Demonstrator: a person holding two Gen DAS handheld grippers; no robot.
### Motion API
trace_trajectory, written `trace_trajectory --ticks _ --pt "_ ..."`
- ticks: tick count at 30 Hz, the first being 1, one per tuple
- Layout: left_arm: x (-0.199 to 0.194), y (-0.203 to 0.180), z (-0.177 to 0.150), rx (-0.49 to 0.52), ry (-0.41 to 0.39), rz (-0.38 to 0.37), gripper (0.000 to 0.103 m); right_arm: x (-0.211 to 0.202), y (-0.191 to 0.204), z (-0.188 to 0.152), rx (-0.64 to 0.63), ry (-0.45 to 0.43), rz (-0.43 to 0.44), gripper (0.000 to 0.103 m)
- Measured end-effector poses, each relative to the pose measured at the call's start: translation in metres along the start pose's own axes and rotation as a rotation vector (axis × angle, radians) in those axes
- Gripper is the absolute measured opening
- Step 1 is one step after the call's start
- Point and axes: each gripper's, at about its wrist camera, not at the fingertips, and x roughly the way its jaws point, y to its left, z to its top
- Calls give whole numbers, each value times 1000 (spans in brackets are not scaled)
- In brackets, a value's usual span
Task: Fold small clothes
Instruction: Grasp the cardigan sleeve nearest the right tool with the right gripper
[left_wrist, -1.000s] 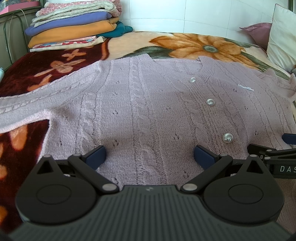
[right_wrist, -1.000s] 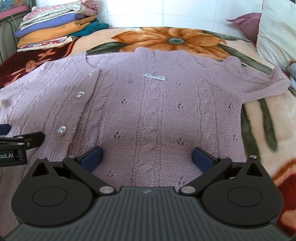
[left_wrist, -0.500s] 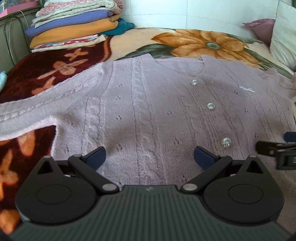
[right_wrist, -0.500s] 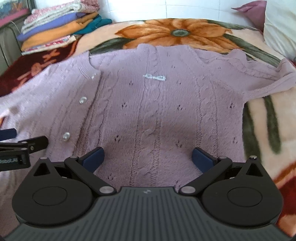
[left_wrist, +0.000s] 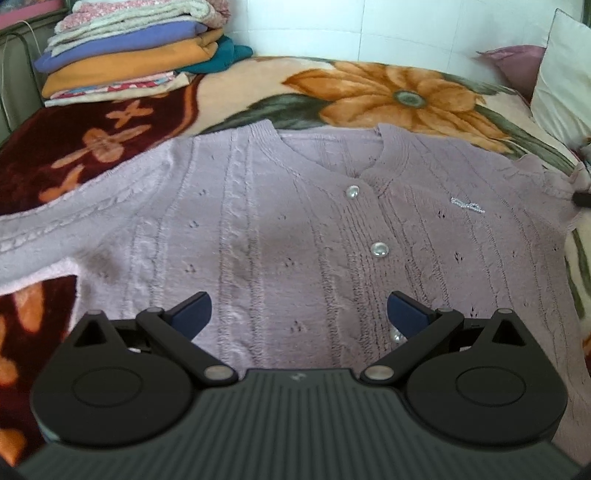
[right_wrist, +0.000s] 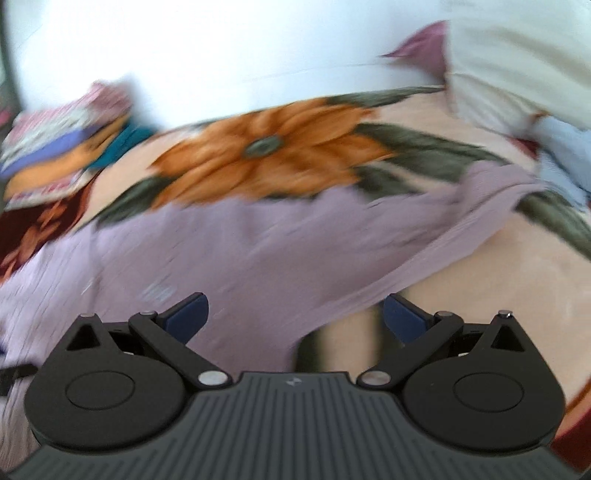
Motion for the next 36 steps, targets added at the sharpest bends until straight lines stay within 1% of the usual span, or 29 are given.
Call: trace_trajectory --ticks 3,6,8,10,14,17,20,23,25,26,27,28,30,32,36 --pt "9 -3 -2 -5 18 5 103 11 -34 21 66 -40 -69 103" --pt "17 -4 -5 -14 34 17 103 26 -78 39 140 -83 -143 103" --pt "19 -4 -7 -15 34 22 103 37 -106 47 214 -98 -170 103" --pt "21 -4 -8 -15 34 25 103 47 -132 52 293 -104 -175 103" --pt "23 -5 -11 -6 22 29 103 61 -172 55 426 -144 -135 103" --pt "24 -6 -13 -3 12 34 103 75 -201 56 557 -177 -120 101" --pt "25 -8 -14 -4 6 39 103 87 -223 54 658 -197 -114 91" --pt "26 -9 -14 -3 1 44 103 97 -234 54 681 -204 -116 81" --pt "26 -9 -15 -2 -1 45 103 100 -234 57 658 -206 -132 62" --pt "26 -9 -15 -3 -1 46 103 101 -233 59 643 -200 -134 35" --pt "26 -9 -15 -3 -1 45 103 101 -233 59 635 -193 -132 18" --pt "26 -9 -15 -4 1 43 103 98 -234 59 637 -199 -129 11" --pt "27 -8 -14 -5 5 39 103 84 -235 55 634 -245 -111 10" --pt "26 -8 -14 -2 5 39 103 66 -234 50 624 -295 -115 10" --pt "26 -9 -15 1 -2 43 103 24 -239 39 625 -359 -97 9"
